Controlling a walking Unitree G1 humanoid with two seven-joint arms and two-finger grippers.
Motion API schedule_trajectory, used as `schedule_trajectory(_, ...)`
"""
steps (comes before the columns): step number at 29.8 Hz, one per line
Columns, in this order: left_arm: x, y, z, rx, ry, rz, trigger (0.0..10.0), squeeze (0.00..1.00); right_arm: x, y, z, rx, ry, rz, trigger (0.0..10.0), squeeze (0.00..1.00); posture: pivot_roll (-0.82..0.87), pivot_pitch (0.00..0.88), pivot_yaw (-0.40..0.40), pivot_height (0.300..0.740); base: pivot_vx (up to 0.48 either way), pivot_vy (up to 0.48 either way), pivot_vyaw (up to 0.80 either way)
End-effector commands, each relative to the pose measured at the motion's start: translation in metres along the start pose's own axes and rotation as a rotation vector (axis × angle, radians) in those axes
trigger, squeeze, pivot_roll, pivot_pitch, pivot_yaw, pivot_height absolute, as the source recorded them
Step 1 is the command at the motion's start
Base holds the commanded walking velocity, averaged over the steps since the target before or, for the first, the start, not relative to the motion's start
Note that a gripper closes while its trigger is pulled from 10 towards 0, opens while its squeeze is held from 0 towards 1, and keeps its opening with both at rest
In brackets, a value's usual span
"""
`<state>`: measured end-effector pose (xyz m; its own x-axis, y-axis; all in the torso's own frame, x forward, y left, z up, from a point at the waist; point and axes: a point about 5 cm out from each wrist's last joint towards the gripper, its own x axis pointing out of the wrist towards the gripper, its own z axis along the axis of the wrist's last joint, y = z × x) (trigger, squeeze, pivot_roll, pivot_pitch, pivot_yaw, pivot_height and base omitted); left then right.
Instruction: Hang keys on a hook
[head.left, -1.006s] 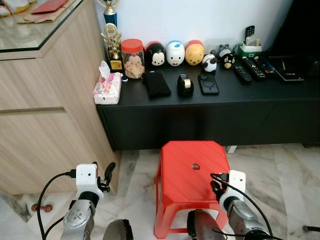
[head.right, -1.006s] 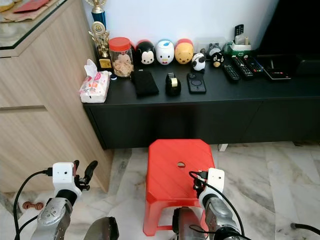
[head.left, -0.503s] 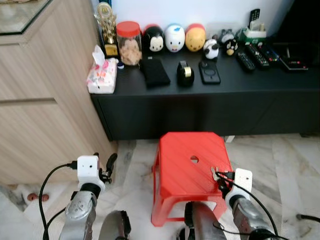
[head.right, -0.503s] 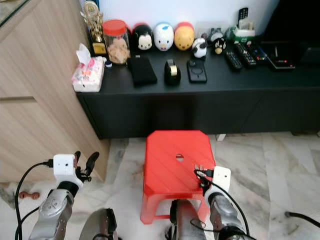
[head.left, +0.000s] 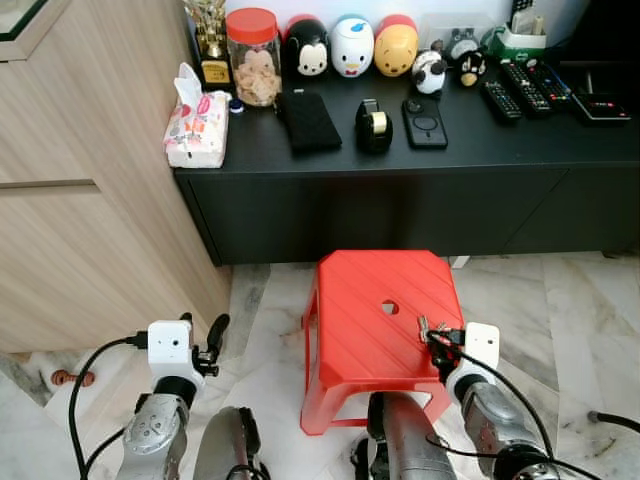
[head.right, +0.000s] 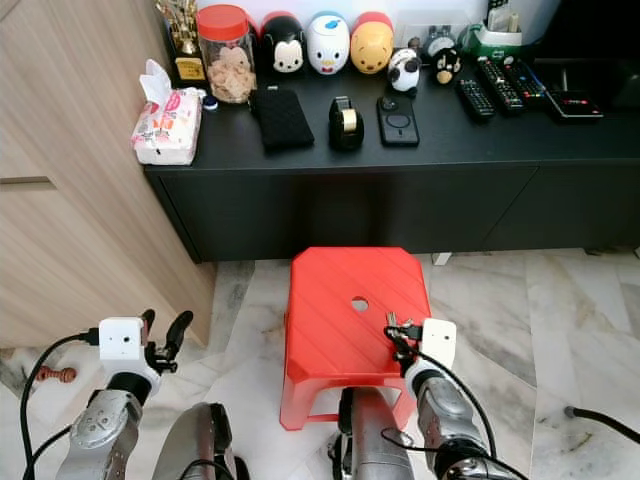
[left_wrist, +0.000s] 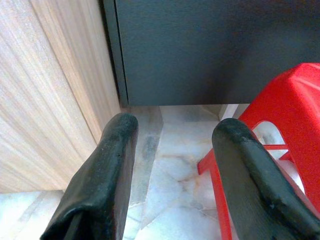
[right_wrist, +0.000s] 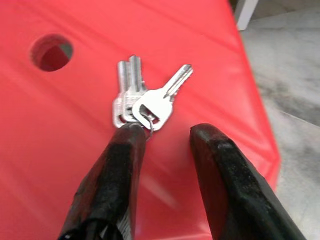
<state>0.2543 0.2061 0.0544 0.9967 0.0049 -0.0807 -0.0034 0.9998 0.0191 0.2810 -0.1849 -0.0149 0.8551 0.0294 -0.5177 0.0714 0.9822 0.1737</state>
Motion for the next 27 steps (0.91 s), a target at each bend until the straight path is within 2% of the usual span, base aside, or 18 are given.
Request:
schedule_trajectory(1, -0.004, -0.001, -0.002, 0.007, 0.013, -0.002, 10.0, 0.0, -0.001, 0.003, -0.004, 0.002, 0.013, 0.018, 10.0, 0.0, -0.06, 0.217, -0.044, 0.604, 0.0, 0.0, 0.0)
schedule_trajectory(11, -0.004, -0.001, 0.0, 0.001, 0.009, -0.002, 10.0, 0.0, 0.001, 0.008, 0.01, 0.059, -0.105, 0.067, 10.0, 0.0, -0.06, 0.216, -0.041, 0.604, 0.0, 0.0, 0.0)
schedule_trajectory(18, -0.004, -0.002, 0.002, -0.009, 0.0, -0.006, 10.0, 0.0, 0.003, 0.01, 0.028, 0.045, -0.177, 0.108, 10.0, 0.0, -0.06, 0.214, -0.04, 0.604, 0.0, 0.0, 0.0)
schedule_trajectory(22, -0.004, -0.003, 0.002, -0.009, 0.001, -0.008, 10.0, 0.0, 0.004, 0.011, 0.027, 0.027, -0.153, 0.114, 10.0, 0.0, -0.06, 0.215, -0.04, 0.604, 0.0, 0.0, 0.0)
schedule_trajectory(24, -0.004, -0.004, 0.002, -0.011, -0.001, -0.011, 10.0, 0.0, 0.004, 0.01, 0.017, -0.028, -0.076, 0.097, 10.0, 0.0, -0.06, 0.219, -0.04, 0.604, 0.0, 0.0, 0.0)
schedule_trajectory(27, -0.005, -0.003, 0.002, -0.011, -0.002, -0.01, 10.0, 0.0, 0.003, 0.01, 0.011, -0.038, -0.038, 0.091, 10.0, 0.0, -0.05, 0.22, -0.042, 0.604, 0.0, 0.0, 0.0)
